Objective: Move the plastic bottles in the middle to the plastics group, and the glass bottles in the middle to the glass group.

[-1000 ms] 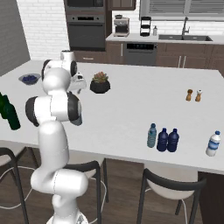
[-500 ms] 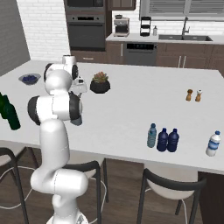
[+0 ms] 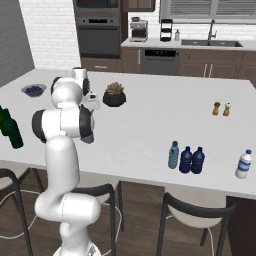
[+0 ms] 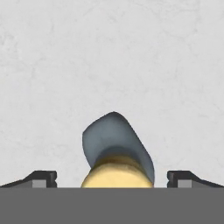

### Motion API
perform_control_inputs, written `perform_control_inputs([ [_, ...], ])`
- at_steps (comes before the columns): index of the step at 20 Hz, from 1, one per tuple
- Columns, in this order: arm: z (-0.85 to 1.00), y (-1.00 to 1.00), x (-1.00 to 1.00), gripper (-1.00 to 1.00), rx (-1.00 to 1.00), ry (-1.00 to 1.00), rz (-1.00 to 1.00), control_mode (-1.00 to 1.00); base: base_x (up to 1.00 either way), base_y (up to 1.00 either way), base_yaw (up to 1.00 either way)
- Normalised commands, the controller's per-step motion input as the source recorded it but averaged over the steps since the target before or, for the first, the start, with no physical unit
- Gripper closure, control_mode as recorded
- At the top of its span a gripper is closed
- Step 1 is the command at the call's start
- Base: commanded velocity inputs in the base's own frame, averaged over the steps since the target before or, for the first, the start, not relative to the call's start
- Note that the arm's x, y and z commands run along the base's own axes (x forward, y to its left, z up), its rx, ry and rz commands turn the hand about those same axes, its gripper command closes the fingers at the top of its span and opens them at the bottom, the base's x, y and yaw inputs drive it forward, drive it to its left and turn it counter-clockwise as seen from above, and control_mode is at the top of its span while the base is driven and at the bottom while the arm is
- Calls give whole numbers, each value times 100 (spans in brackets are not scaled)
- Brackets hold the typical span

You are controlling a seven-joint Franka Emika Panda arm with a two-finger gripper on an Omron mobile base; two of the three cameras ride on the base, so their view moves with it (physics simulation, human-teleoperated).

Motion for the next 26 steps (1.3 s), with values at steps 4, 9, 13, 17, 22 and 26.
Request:
perform_control_inputs([
  [4, 0, 0, 0, 100, 0, 0, 0, -100, 0, 0, 0],
  [9, 0, 0, 0, 100, 0, 0, 0, -100, 0, 0, 0],
  [13, 7, 0, -9, 100, 0, -2, 0, -100, 0, 0, 0],
  [17, 43, 34, -43, 100, 0, -13, 1, -100, 0, 0, 0],
  [22, 43, 69, -42, 100, 2, -1, 9, -100, 0, 0, 0],
  [26, 27, 70, -36, 100, 1, 0, 12, -100, 0, 0, 0],
])
